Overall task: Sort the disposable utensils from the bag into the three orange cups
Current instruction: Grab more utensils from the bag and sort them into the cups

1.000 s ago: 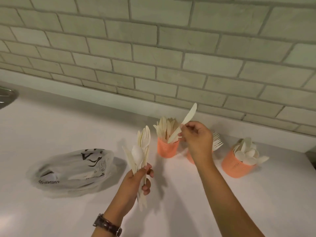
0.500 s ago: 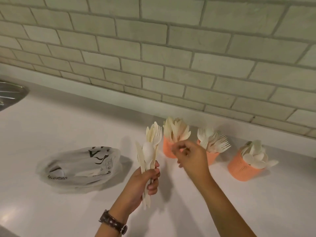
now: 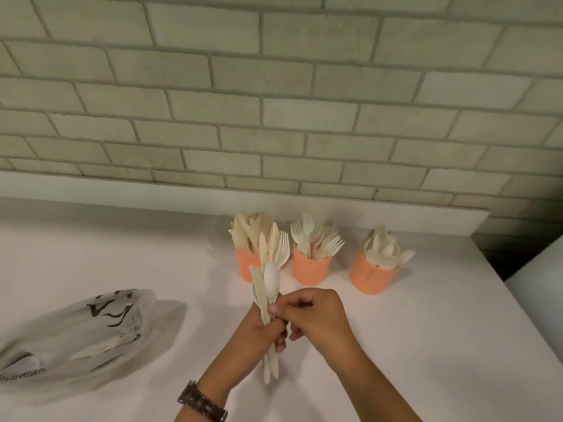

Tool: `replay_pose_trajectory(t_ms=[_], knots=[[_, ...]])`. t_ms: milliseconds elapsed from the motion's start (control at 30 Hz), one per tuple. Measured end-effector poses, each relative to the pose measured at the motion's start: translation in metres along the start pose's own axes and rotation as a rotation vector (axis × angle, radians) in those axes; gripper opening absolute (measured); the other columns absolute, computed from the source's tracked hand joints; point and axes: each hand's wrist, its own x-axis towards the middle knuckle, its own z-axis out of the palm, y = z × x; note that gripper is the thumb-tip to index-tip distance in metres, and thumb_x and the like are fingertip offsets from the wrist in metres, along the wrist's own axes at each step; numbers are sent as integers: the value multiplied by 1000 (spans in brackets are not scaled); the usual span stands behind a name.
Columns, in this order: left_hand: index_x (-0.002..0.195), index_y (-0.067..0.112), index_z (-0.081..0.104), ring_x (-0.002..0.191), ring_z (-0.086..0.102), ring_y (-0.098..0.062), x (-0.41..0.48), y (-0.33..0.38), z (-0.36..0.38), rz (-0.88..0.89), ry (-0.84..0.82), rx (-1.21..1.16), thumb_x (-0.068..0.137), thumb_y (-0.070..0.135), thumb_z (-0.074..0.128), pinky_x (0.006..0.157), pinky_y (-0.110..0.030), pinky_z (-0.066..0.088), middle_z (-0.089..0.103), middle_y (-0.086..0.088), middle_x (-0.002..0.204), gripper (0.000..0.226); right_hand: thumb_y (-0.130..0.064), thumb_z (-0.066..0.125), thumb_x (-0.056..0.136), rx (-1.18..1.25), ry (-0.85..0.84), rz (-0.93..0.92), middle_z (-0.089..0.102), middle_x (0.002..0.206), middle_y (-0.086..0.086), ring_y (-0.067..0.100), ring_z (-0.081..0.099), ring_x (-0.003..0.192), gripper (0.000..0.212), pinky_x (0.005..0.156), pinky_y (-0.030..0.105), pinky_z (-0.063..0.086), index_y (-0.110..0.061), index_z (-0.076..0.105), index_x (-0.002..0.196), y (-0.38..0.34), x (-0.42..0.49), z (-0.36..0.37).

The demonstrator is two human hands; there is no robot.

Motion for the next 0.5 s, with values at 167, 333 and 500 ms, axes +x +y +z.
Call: replay_pose_trajectory(t_ms=[167, 333, 500], knots=[[99, 4, 58, 53, 47, -7, 12, 7, 20, 24, -94, 32, 91, -6, 38, 52, -21, 46, 56, 8, 60, 23, 1, 70, 75, 140, 95, 48, 58, 46, 2, 9, 49, 33, 3, 40, 20, 46, 0, 70, 73, 1, -6, -23], [102, 5, 51, 53, 42, -9, 20, 4, 27, -57, -173, -192, 83, 25, 56, 49, -22, 41, 48, 1, 70, 28, -3, 68, 78, 285, 207, 29, 59, 50, -3, 11, 52, 42, 12, 44, 24, 49, -7, 68, 67, 2, -4, -47], [78, 13, 50, 48, 35, -10, 26, -1, 32, -117, -140, -325, 90, 36, 53, 44, -21, 33, 44, -2, 67, 26, -2, 62, 83, 437, 292, -17, 63, 59, 1, 14, 58, 48, 13, 44, 26, 49, -8, 66, 72, -1, -1, -71]])
